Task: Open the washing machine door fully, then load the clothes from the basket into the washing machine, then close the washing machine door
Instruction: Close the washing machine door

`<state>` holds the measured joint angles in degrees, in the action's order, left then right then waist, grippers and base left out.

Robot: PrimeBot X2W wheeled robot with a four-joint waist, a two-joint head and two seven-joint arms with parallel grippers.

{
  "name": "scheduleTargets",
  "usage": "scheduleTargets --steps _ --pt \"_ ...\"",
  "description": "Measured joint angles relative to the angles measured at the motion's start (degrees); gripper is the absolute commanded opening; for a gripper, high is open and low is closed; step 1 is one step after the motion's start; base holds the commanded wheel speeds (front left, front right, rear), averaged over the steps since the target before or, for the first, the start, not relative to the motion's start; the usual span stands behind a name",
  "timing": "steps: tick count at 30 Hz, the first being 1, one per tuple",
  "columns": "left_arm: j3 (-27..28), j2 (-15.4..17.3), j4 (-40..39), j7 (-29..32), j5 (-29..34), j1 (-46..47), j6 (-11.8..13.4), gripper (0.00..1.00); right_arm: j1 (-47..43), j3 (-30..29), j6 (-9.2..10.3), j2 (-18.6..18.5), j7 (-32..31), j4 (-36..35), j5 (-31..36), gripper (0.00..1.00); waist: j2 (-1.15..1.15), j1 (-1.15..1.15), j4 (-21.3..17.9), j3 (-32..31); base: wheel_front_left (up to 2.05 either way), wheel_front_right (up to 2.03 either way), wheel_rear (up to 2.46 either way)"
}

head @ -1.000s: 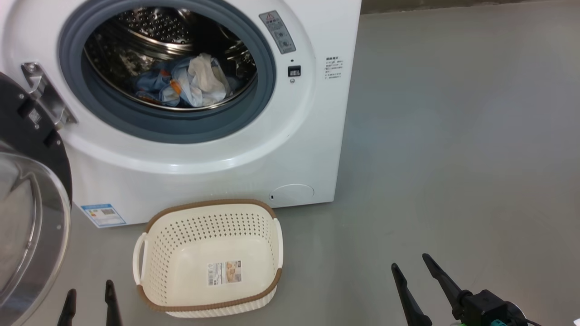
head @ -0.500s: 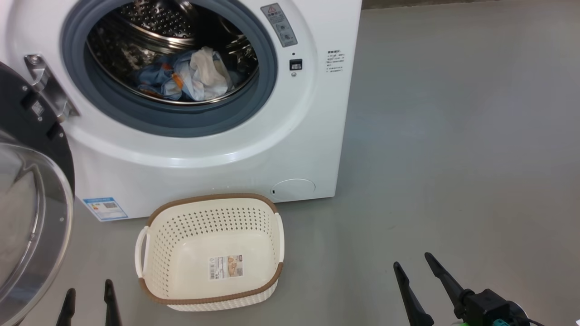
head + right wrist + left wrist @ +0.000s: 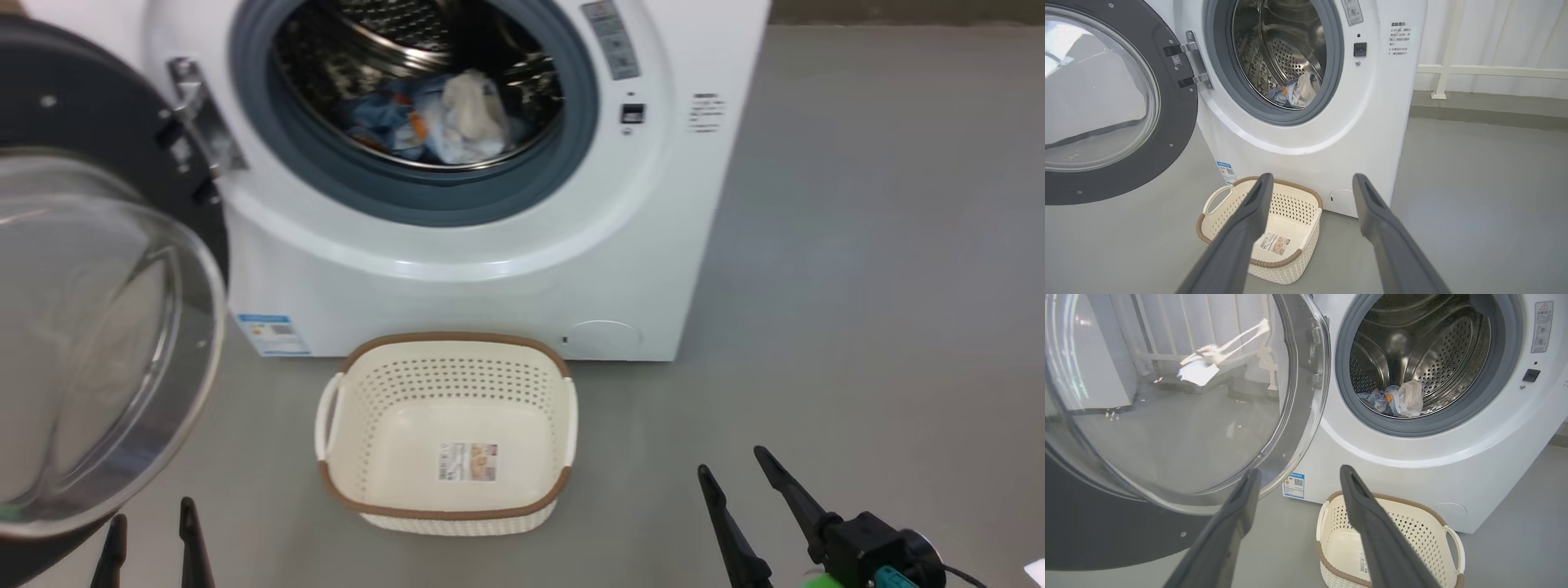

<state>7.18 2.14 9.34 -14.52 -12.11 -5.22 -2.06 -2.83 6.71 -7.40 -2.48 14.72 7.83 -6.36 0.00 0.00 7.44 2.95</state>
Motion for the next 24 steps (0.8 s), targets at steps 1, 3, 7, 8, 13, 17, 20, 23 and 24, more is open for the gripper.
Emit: scheduleTargets --steps 1,3,7,8,13,17,20,23,24 --pt "-0.02 0.0 -0.01 0.0 -0.07 0.02 0.09 1.0 0.31 0.05 0.0 -0.01 0.0 0.14 0.42 1.0 0.0 0.0 0.84 -0.04 0.0 0.0 0.0" --pt "-0.09 0.0 -0.02 0.0 -0.13 0.05 0.38 1.0 0.98 0.23 0.0 -0.02 0.0 0.32 0.99 1.0 0.0 0.0 2.62 -0.09 0.0 0.0 0.0" --pt "-0.38 -0.02 0.04 0.0 -0.12 0.25 1.4 1.0 1.88 0.66 0.0 -0.15 0.0 1.32 2.41 1.0 0.0 0.0 6.4 -0.2 0.0 0.0 0.0" --pt "-0.4 -0.02 0.14 0.0 -0.12 0.25 1.66 1.0 1.99 0.88 0.0 -0.21 0.0 1.52 2.99 1.0 0.0 0.0 7.36 -0.23 0.0 0.0 0.0" --pt "-0.57 -0.02 0.57 0.0 -0.23 0.27 2.41 1.0 2.06 1.87 0.0 -0.24 0.0 2.34 3.88 1.0 0.0 0.0 12.13 -0.39 0.0 0.0 0.0" --pt "-0.55 -0.04 0.63 0.0 -0.77 0.27 3.12 1.0 2.07 1.98 0.0 -0.27 0.0 2.9 3.93 1.0 0.0 0.0 15.65 -0.57 0.0 0.0 0.0" --pt "-0.41 -0.05 0.68 0.0 -1.88 0.26 3.76 1.0 2.07 2.12 0.0 -0.27 0.0 3.18 3.93 1.0 0.0 0.0 17.95 -0.76 0.0 0.0 0.0" --pt "-0.34 -0.05 0.74 0.0 -1.86 0.25 4.1 1.0 2.06 2.13 0.0 -0.27 0.0 3.37 3.93 1.0 0.0 0.0 19.86 -1.02 0.0 0.0 0.0" --pt "-0.37 -0.05 0.74 0.0 -1.86 0.24 4.19 1.0 2.05 2.12 0.0 -0.27 0.0 3.47 3.93 1.0 0.0 0.0 20.44 -1.11 0.0 0.0 0.0"
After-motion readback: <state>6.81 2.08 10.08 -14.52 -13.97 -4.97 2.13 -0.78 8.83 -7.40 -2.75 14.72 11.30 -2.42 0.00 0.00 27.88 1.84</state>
